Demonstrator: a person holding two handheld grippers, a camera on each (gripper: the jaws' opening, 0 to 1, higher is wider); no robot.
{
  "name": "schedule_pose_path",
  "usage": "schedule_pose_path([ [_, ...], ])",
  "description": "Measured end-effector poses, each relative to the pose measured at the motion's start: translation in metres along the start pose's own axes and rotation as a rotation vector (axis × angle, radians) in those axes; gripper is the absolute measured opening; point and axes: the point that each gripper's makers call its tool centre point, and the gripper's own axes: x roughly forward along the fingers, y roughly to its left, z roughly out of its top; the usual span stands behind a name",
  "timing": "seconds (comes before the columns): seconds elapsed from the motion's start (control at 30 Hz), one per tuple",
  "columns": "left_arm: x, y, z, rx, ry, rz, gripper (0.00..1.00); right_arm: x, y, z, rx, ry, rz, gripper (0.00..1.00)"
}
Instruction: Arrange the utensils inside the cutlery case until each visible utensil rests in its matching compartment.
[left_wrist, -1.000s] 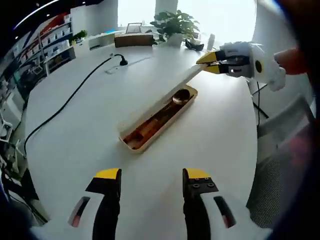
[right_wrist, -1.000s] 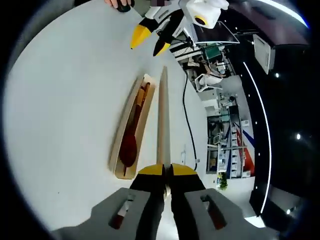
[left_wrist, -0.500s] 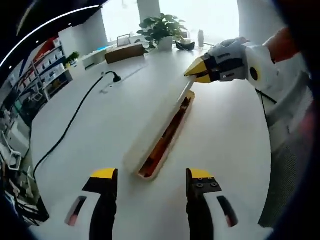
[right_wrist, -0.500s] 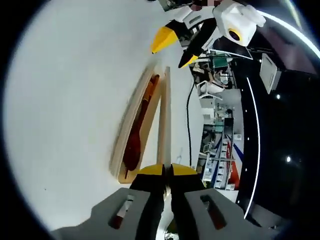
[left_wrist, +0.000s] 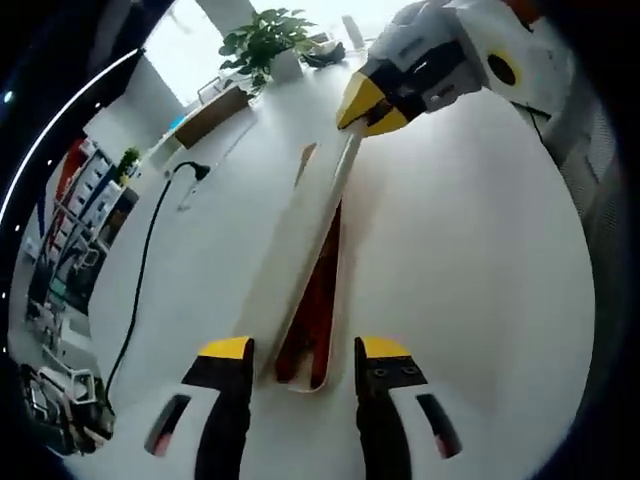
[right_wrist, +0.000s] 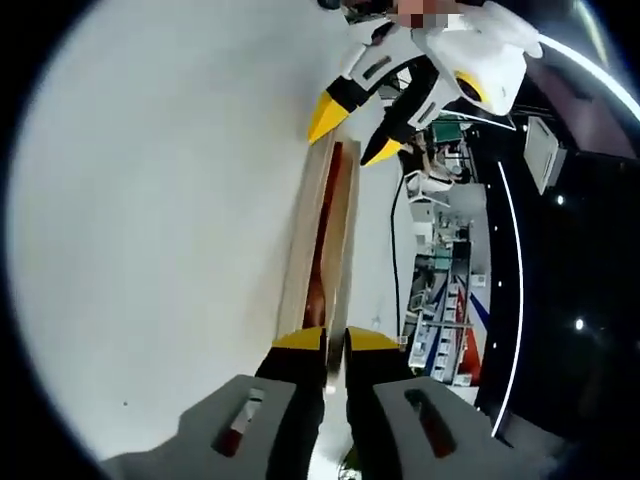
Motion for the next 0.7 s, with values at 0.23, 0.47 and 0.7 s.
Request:
schedule_pose_path([
  [0.23,0.0,0.007,-0.001,0.028,0.0,0.039,0.36,0.001,0.019,0.001,-0.007,-0.02,0.051,0.11],
  [0.47,0.0,0.008,0.002,0.046,-0.004,0.036,0.35,0.003,0.036,0.001,0.083,-0.04,0.155,0.17],
  [0.7,-0.001,0.007,0.003,0.107,-0.001,0.027,0.34,0.001,0.026,-0.004,0.396,-0.033,0.204,0.13],
])
